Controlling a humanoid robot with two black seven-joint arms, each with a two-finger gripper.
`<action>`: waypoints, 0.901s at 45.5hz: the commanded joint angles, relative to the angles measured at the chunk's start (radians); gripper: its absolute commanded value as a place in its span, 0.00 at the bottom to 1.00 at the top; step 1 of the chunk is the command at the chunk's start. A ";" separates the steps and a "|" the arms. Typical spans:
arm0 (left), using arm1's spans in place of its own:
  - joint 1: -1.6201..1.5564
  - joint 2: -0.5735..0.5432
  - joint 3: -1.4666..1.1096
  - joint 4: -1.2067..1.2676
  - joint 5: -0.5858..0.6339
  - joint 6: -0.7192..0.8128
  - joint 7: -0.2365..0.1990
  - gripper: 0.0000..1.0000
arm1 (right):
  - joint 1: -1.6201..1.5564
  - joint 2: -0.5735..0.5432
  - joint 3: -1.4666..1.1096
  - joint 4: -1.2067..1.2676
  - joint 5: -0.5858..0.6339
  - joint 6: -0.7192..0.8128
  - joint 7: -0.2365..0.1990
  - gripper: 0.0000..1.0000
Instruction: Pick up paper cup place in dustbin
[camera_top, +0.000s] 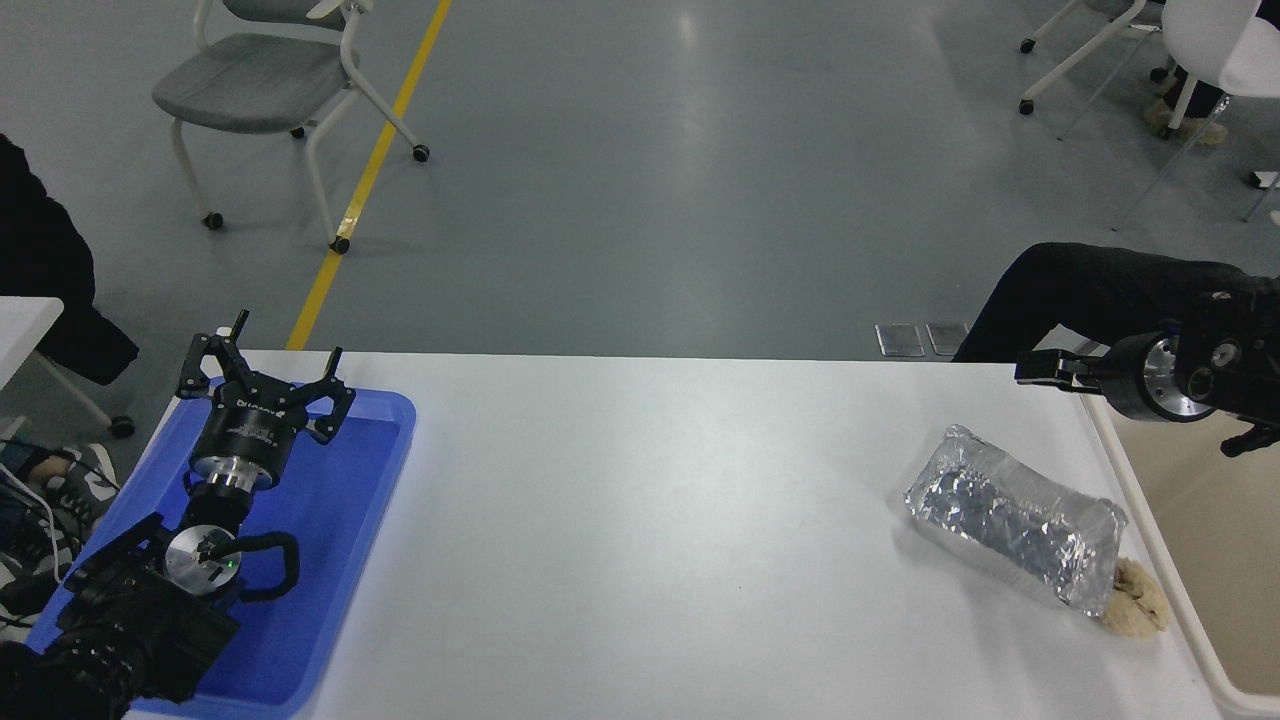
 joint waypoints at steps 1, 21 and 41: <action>-0.001 0.000 0.000 0.000 0.000 0.000 0.000 1.00 | 0.330 0.058 -0.177 0.217 0.001 0.241 -0.001 1.00; 0.002 0.004 0.000 0.000 0.000 0.000 -0.002 1.00 | 0.560 0.345 -0.358 0.325 0.315 0.417 -0.011 1.00; 0.004 0.004 0.000 0.000 0.000 0.000 -0.002 1.00 | 0.658 0.569 -0.456 0.317 0.533 0.468 -0.014 1.00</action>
